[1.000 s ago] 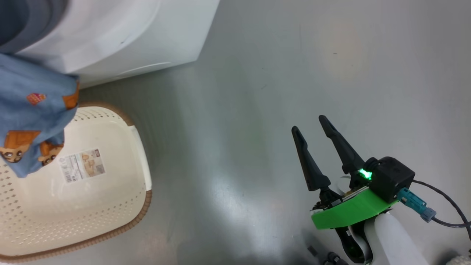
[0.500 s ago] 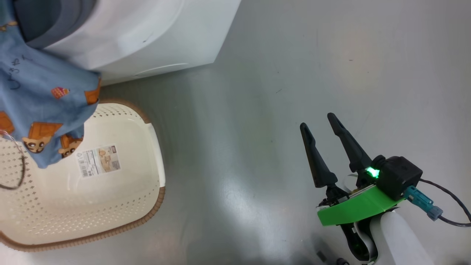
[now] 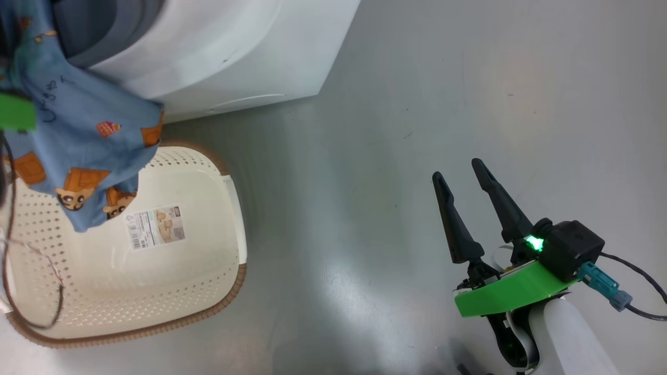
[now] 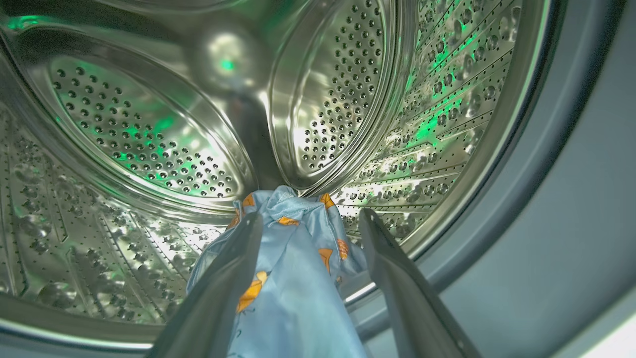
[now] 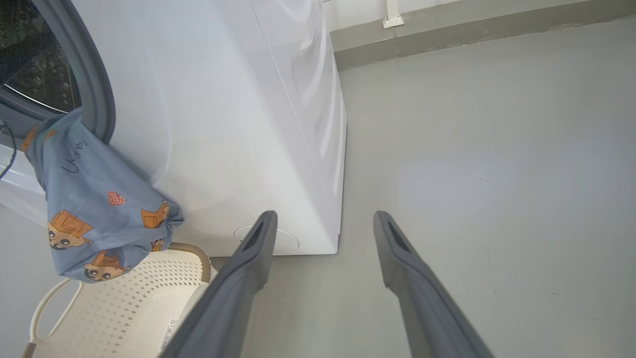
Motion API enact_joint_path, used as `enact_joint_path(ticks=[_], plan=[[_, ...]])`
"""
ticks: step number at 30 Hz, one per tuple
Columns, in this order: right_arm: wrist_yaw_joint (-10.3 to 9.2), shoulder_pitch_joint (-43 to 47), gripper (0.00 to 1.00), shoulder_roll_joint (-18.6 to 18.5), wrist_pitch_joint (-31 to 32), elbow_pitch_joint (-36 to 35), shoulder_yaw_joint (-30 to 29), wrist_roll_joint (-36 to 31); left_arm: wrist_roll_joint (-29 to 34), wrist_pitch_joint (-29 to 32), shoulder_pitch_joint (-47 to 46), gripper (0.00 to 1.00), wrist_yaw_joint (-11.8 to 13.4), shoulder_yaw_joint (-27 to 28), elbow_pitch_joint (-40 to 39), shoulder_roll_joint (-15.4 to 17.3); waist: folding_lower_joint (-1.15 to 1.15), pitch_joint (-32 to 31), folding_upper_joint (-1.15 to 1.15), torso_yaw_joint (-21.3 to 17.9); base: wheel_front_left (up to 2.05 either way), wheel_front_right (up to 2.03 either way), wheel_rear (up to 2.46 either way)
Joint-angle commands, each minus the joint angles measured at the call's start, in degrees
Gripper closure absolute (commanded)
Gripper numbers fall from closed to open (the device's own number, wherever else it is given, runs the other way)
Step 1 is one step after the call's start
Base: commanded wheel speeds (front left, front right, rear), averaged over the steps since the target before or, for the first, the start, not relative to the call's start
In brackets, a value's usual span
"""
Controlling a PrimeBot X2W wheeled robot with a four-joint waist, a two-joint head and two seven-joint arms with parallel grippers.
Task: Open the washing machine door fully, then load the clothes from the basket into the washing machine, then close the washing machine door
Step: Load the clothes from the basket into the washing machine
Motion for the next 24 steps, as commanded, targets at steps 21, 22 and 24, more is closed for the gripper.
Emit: enact_joint_path(ticks=[21,22,24], plan=[[0.5,0.6,0.0,0.2,-0.3,-0.4,1.0,-1.0,3.8,-0.3,26.0,0.0,2.5,15.5,-17.2,-0.9,0.0,-1.1,0.0,1.5,0.0,0.0,0.0],[0.5,0.6,0.0,0.2,-0.3,-0.3,1.0,-1.0,4.0,-0.3,26.5,0.0,2.4,15.9,-17.4,-1.2,0.0,-1.2,0.0,1.6,0.0,0.0,0.0],[0.5,0.5,0.0,0.2,-0.3,-0.2,1.0,-1.1,4.6,-0.3,27.5,0.0,2.3,16.5,-17.8,-2.0,0.0,-1.2,0.0,1.6,0.0,0.0,0.0]])
